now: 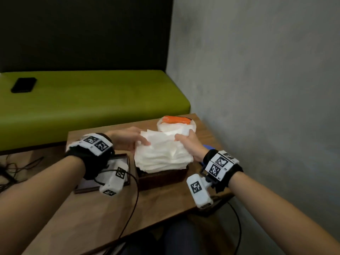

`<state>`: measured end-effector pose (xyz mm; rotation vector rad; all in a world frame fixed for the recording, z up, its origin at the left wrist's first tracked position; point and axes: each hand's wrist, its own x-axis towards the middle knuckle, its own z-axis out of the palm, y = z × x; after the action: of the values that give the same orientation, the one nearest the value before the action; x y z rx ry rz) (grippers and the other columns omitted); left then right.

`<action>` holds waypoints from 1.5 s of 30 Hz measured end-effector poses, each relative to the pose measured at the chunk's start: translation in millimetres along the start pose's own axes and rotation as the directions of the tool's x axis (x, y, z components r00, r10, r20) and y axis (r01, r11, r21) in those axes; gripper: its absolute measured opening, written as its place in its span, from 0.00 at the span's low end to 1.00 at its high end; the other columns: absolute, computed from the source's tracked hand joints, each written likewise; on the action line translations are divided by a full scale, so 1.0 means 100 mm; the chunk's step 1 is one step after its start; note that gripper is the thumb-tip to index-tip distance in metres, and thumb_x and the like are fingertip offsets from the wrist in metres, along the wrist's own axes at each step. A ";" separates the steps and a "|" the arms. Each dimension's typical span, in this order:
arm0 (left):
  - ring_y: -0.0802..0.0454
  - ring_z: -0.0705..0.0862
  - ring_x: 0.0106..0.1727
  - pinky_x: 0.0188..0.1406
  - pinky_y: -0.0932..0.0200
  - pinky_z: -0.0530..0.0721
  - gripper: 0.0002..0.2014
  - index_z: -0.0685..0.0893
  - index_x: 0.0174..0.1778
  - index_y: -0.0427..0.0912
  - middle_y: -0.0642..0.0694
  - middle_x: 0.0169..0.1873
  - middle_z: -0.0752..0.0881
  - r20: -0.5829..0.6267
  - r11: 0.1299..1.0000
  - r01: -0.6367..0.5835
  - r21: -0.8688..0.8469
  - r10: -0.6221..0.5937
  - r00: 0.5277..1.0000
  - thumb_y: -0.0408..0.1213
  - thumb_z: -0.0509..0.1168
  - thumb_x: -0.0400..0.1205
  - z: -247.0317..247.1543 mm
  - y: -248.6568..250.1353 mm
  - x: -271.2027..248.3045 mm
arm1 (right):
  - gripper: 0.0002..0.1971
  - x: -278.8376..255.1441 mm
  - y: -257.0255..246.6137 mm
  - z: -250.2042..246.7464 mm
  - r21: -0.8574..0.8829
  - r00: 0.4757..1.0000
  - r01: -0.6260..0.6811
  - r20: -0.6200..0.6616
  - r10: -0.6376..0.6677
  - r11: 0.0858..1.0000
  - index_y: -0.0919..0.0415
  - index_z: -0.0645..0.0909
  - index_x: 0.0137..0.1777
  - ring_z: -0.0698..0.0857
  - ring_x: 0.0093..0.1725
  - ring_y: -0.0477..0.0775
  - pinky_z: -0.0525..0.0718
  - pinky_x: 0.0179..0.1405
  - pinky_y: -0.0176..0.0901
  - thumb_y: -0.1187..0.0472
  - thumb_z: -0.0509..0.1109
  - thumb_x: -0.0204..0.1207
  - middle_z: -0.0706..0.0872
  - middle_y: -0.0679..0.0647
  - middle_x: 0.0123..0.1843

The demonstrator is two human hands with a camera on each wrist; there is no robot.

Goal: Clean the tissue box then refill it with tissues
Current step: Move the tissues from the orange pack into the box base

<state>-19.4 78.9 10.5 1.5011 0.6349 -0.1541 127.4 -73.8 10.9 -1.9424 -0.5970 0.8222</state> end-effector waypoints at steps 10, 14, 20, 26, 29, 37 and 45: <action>0.33 0.80 0.63 0.63 0.36 0.81 0.19 0.70 0.62 0.34 0.32 0.61 0.79 -0.520 0.997 -0.062 0.050 0.079 0.851 0.26 0.62 0.75 0.56 -0.47 0.11 | 0.14 -0.13 0.08 0.10 -0.312 0.993 0.089 -0.048 -0.110 0.946 0.69 0.77 0.60 0.79 0.61 0.63 0.78 0.58 0.50 0.64 0.66 0.76 0.83 0.65 0.59; 0.37 0.79 0.63 0.65 0.37 0.79 0.22 0.73 0.64 0.36 0.35 0.63 0.80 -0.469 0.991 -0.019 0.136 0.081 0.880 0.35 0.56 0.74 0.48 -0.65 0.36 | 0.10 -0.08 0.05 0.12 -0.393 0.994 0.074 0.100 -0.038 0.917 0.71 0.74 0.51 0.78 0.56 0.61 0.73 0.53 0.47 0.67 0.53 0.81 0.80 0.64 0.54; 0.40 0.82 0.61 0.69 0.41 0.76 0.29 0.84 0.47 0.46 0.41 0.59 0.85 -0.474 0.999 -0.031 -0.042 0.007 0.881 0.65 0.52 0.67 0.58 -0.46 0.31 | 0.23 -0.05 0.14 0.26 -0.655 0.991 0.137 0.093 -0.101 0.743 0.72 0.60 0.73 0.75 0.67 0.69 0.75 0.61 0.54 0.72 0.58 0.78 0.72 0.71 0.69; 0.36 0.78 0.66 0.64 0.47 0.78 0.22 0.70 0.67 0.32 0.33 0.64 0.79 -0.464 0.911 0.206 0.356 -0.019 0.886 0.32 0.63 0.76 0.67 -0.32 0.17 | 0.24 -0.09 0.23 0.36 -0.810 0.962 0.240 0.125 -0.242 0.535 0.66 0.59 0.73 0.80 0.60 0.68 0.74 0.45 0.50 0.74 0.59 0.77 0.79 0.68 0.63; 0.34 0.76 0.67 0.62 0.47 0.76 0.19 0.66 0.67 0.29 0.30 0.66 0.75 -0.490 0.783 0.266 0.562 0.057 0.870 0.23 0.56 0.79 0.77 -0.31 0.17 | 0.23 -0.10 0.27 0.41 -0.864 0.925 0.304 0.167 -0.341 0.401 0.63 0.64 0.69 0.79 0.62 0.65 0.79 0.48 0.51 0.74 0.63 0.76 0.78 0.64 0.64; 0.42 0.74 0.66 0.57 0.53 0.79 0.22 0.74 0.64 0.37 0.40 0.63 0.75 -0.230 0.371 0.053 0.927 0.450 0.863 0.28 0.69 0.74 0.70 -0.30 0.11 | 0.13 -0.17 0.28 0.33 -0.813 0.835 0.522 0.428 -0.345 0.256 0.67 0.78 0.62 0.80 0.62 0.64 0.79 0.58 0.53 0.69 0.65 0.78 0.79 0.64 0.63; 0.32 0.71 0.69 0.66 0.41 0.75 0.22 0.65 0.73 0.37 0.33 0.67 0.68 -0.261 0.311 0.221 0.924 0.092 0.961 0.36 0.59 0.83 0.83 -0.51 0.22 | 0.21 0.07 0.32 0.44 -0.872 0.901 0.400 0.430 0.050 0.283 0.65 0.73 0.68 0.71 0.71 0.65 0.71 0.69 0.54 0.64 0.70 0.75 0.71 0.64 0.70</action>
<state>-0.5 0.9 -49.9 2.7360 0.8932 -0.4652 102.0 -59.2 -35.3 -2.6873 -1.9057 0.7358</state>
